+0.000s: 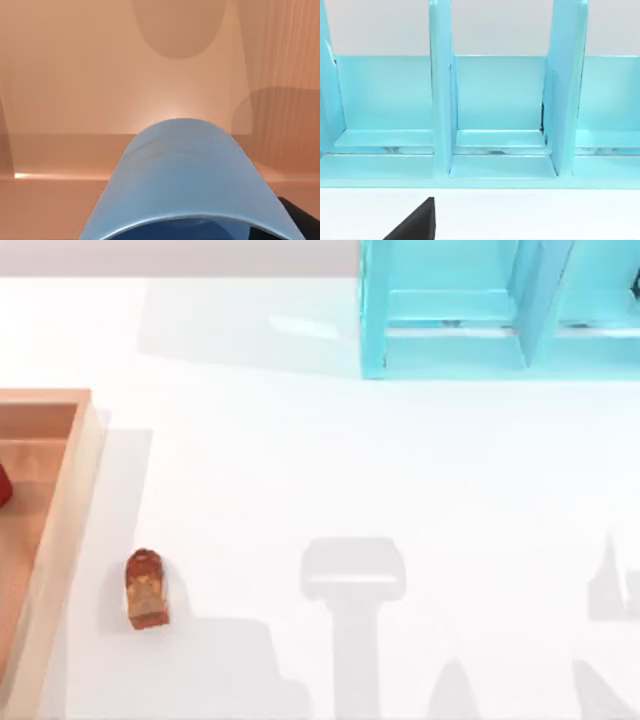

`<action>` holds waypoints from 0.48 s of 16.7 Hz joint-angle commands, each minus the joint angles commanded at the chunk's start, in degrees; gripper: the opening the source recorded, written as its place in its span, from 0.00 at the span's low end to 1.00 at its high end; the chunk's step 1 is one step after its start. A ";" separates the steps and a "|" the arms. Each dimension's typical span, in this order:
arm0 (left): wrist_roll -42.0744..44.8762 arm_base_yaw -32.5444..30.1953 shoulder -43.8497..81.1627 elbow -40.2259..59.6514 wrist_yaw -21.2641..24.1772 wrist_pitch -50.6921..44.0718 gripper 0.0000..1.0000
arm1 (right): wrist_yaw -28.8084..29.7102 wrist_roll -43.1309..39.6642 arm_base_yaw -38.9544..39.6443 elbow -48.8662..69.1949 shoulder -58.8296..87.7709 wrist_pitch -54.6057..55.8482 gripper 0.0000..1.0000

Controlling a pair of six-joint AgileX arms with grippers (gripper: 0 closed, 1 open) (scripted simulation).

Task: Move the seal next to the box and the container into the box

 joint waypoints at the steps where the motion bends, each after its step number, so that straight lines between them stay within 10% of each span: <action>1: -0.01 -0.05 -0.06 -0.06 -0.05 0.00 0.00 | 0.00 0.00 0.00 0.00 0.00 0.00 1.00; 8: 0.07 -2.29 -4.41 -6.51 -2.37 4.64 0.00 | 0.00 0.00 0.00 0.00 0.00 0.00 1.00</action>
